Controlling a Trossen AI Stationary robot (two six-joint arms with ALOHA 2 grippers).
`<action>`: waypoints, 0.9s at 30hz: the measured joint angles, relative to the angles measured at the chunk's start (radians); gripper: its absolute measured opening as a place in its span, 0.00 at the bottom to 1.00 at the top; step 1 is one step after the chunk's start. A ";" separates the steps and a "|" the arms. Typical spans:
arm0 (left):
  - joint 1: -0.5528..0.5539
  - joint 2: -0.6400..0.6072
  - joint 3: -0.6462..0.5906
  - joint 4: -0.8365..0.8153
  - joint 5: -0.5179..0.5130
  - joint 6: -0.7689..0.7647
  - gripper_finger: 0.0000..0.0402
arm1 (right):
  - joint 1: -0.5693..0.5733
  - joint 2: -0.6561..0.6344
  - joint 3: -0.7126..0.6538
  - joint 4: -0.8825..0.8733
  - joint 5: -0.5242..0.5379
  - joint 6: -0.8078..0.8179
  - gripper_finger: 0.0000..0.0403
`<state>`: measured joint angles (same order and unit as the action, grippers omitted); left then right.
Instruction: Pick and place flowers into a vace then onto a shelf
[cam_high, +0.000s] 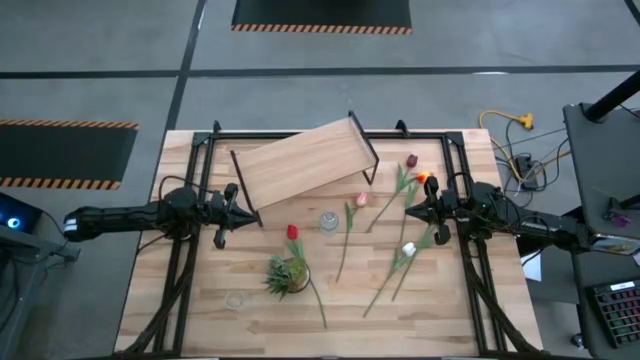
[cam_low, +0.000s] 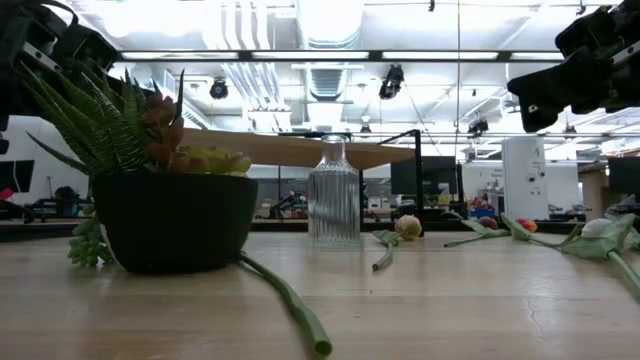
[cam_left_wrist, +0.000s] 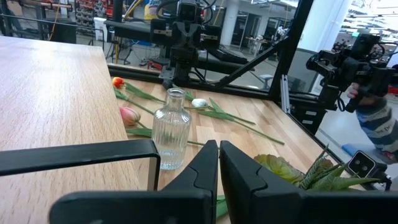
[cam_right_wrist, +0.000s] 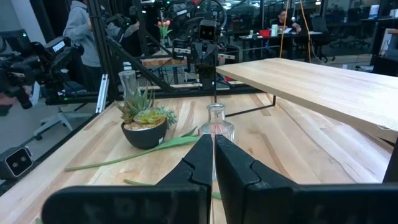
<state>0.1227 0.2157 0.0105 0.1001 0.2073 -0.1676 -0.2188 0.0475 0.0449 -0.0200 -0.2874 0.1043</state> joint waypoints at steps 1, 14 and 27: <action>0.000 0.000 0.000 0.000 0.000 0.000 0.00 | 0.000 0.000 0.000 0.000 0.000 0.000 0.03; 0.000 0.000 0.000 0.000 -0.003 0.000 0.00 | 0.000 0.000 0.000 0.001 0.000 0.086 0.03; 0.001 0.000 0.001 0.001 -0.004 0.000 0.00 | 0.000 0.022 0.000 0.342 0.164 0.078 0.07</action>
<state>0.1234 0.2154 0.0113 0.1012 0.2031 -0.1673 -0.2183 0.0697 0.0452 0.3217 -0.1234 0.1819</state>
